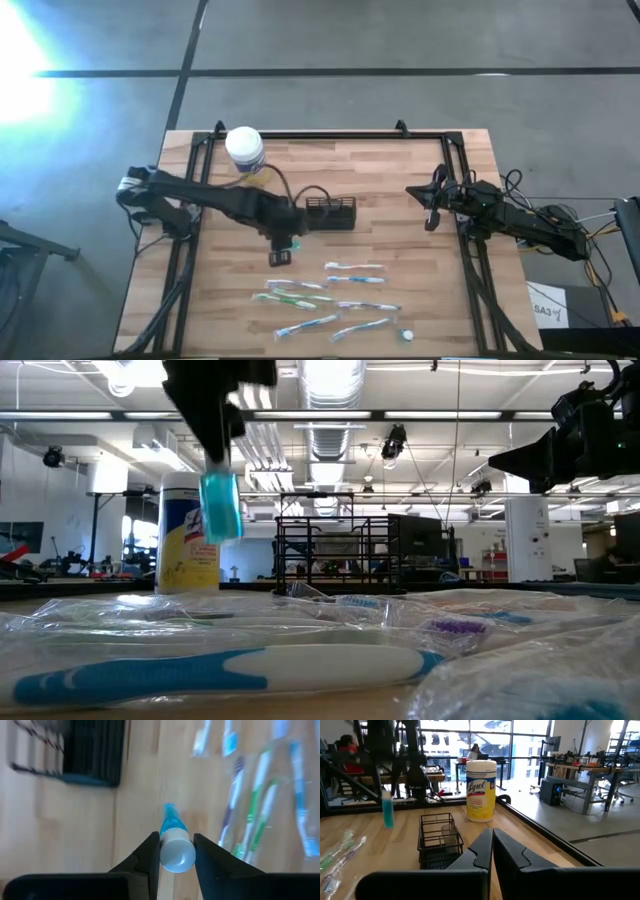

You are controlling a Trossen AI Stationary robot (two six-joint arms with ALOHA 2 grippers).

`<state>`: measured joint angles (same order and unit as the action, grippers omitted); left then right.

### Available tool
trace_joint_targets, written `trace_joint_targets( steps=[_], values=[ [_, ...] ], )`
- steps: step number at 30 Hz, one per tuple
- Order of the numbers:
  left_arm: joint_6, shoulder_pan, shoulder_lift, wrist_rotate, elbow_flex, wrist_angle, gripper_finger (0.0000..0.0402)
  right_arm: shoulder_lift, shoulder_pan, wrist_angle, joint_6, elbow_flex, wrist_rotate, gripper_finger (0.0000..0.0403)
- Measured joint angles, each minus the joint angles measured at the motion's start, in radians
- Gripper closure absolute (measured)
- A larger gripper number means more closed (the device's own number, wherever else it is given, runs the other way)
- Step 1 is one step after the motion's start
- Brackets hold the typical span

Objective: Pick & Place toothbrushing station
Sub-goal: Put the blue mouthwash into the black wire organizer

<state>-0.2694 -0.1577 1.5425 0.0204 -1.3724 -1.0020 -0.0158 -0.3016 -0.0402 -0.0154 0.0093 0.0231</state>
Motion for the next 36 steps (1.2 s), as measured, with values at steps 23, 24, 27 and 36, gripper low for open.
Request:
trace_joint_targets(
  steps=[23,24,27,36],
  values=[
    [-0.028,0.006,-0.777,0.016,0.555,0.242,0.0305,0.001,0.0,0.001,-0.008,0.0,0.001,0.039],
    [-0.033,0.006,-0.805,0.016,0.576,0.249,0.0305,0.001,0.0,0.001,-0.008,0.0,0.001,0.039],
    [-0.049,0.006,-0.884,0.023,0.63,0.249,0.0305,0.001,0.0,0.0,-0.009,0.0,0.001,0.039],
    [-0.125,0.006,-1.063,0.065,0.756,0.253,0.0305,0.001,0.0,0.0,-0.012,0.0,0.001,0.039]
  ],
)
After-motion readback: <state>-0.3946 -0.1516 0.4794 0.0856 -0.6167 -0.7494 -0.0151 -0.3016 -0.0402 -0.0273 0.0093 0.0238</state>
